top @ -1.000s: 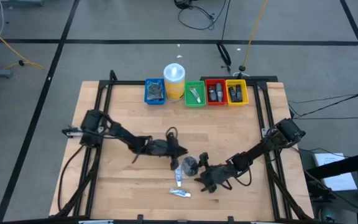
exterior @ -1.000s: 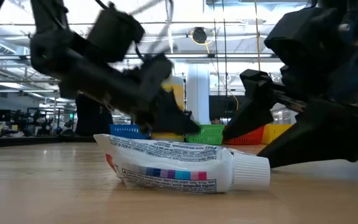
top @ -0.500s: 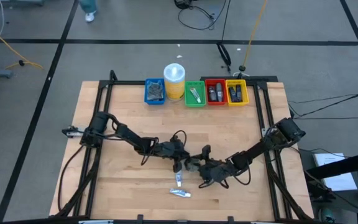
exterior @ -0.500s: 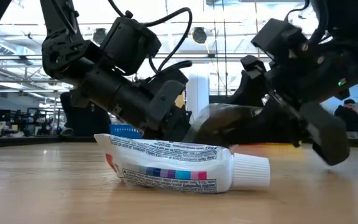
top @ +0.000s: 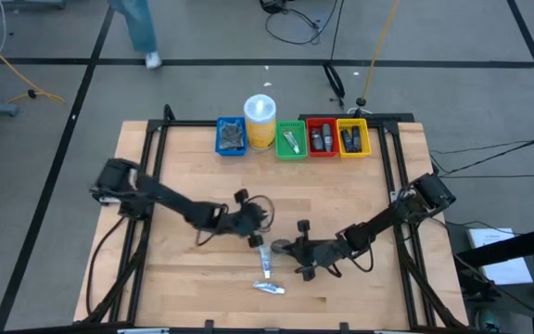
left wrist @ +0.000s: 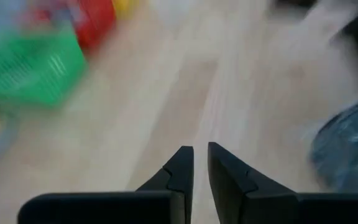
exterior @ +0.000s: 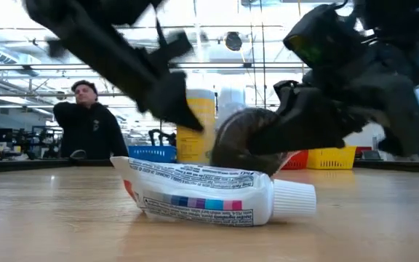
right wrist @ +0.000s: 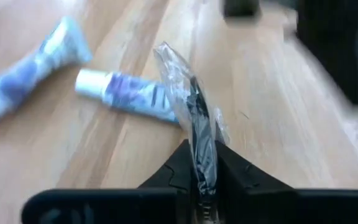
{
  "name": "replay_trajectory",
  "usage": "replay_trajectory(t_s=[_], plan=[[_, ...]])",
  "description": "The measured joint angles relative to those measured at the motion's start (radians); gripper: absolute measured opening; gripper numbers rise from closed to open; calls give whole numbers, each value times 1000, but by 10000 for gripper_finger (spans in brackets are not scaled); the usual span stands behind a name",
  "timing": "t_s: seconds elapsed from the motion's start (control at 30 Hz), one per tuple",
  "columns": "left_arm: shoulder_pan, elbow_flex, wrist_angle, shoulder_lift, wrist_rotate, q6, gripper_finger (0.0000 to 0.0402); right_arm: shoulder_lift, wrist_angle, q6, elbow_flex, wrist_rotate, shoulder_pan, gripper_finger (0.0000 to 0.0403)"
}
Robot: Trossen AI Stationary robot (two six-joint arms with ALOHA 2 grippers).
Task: Pick & Place Travel size toiletries
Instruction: Put the hairbrush into the blue basket
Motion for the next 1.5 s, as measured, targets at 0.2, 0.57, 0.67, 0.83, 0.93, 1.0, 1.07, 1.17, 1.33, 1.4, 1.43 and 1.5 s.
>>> replay_trajectory(t_s=[0.2, 0.57, 0.67, 0.83, 0.93, 1.0, 1.07, 1.17, 1.33, 1.4, 1.43, 1.5], plan=[[-184, 1, 130, -39, -232, 223, 47, -38, 15, 194, 0, -63, -51, 40], [-184, 1, 234, -6, 47, 246, 147, -92, 30, 240, -1, -233, -83, 42], [-145, 1, 283, 33, 134, 182, 213, -91, -1, 240, -2, -188, -86, 41], [-102, 1, 333, 92, 235, 139, 280, -91, -25, 235, -2, -134, -88, 29], [-99, 2, 327, 97, 248, 135, 283, -92, -43, 248, -2, -105, -91, 32], [-104, 1, 274, 79, 251, 133, 276, -92, -70, 266, -2, -54, -91, 37], [-109, 1, 247, 51, 241, 124, 267, -92, -71, 283, -10, -24, -91, 39], [-112, 3, 264, 32, 192, 116, 257, -92, -37, 283, -18, -22, -95, 40], [-112, 2, 301, 50, 147, 104, 252, -91, 37, 262, -21, -26, -92, 42], [-112, 2, 296, 52, 119, 94, 246, -94, 51, 261, -19, -26, -90, 42], [-112, 2, 296, 52, 118, 94, 239, -94, 51, 260, -18, -26, -90, 42], [-111, 2, 302, 52, 114, 94, 219, -92, 44, 260, -19, -26, -89, 42]])
